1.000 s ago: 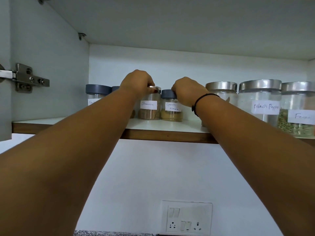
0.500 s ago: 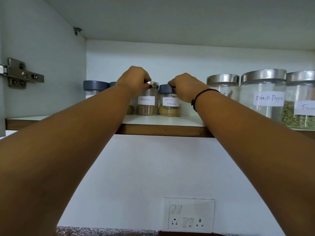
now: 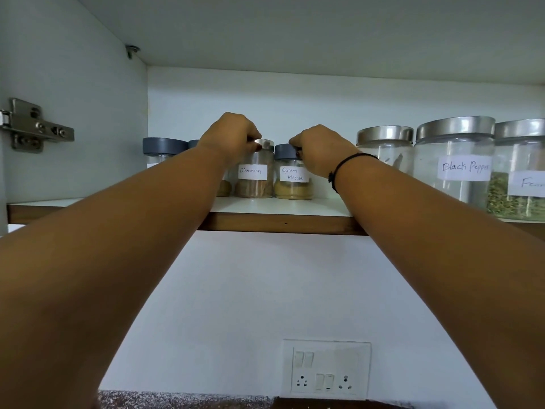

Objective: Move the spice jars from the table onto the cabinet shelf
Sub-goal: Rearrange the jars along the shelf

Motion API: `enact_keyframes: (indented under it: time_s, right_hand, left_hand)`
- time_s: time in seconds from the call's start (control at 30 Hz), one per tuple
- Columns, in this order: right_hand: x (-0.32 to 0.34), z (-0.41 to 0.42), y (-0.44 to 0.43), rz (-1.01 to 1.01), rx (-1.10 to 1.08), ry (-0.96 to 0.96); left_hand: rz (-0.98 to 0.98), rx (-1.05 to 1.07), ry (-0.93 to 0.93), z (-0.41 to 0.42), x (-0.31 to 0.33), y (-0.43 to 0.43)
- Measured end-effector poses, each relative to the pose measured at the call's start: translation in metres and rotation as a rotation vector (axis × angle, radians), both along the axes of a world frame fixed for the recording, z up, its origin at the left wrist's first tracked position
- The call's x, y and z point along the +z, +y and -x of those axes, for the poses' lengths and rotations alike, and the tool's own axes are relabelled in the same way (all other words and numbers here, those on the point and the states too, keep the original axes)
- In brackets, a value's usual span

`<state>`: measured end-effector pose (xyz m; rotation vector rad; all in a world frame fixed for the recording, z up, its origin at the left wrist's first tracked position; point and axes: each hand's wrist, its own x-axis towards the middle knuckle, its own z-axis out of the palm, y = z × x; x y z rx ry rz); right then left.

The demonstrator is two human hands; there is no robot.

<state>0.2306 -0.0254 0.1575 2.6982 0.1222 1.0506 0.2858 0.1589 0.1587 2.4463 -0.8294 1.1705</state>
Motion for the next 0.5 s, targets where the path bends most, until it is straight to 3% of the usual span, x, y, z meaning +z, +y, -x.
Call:
enact_keyframes:
  time_s: [0.17, 0.5]
  right_hand:
    - [-0.003, 0.003, 0.000, 0.000, -0.001, -0.041]
    - [-0.003, 0.036, 0.015, -0.007, 0.048, -0.367]
  left_hand:
    - [-0.015, 0.022, -0.023, -0.002, -0.002, 0.002]
    - [-0.024, 0.021, -0.151, 0.000, -0.005, -0.004]
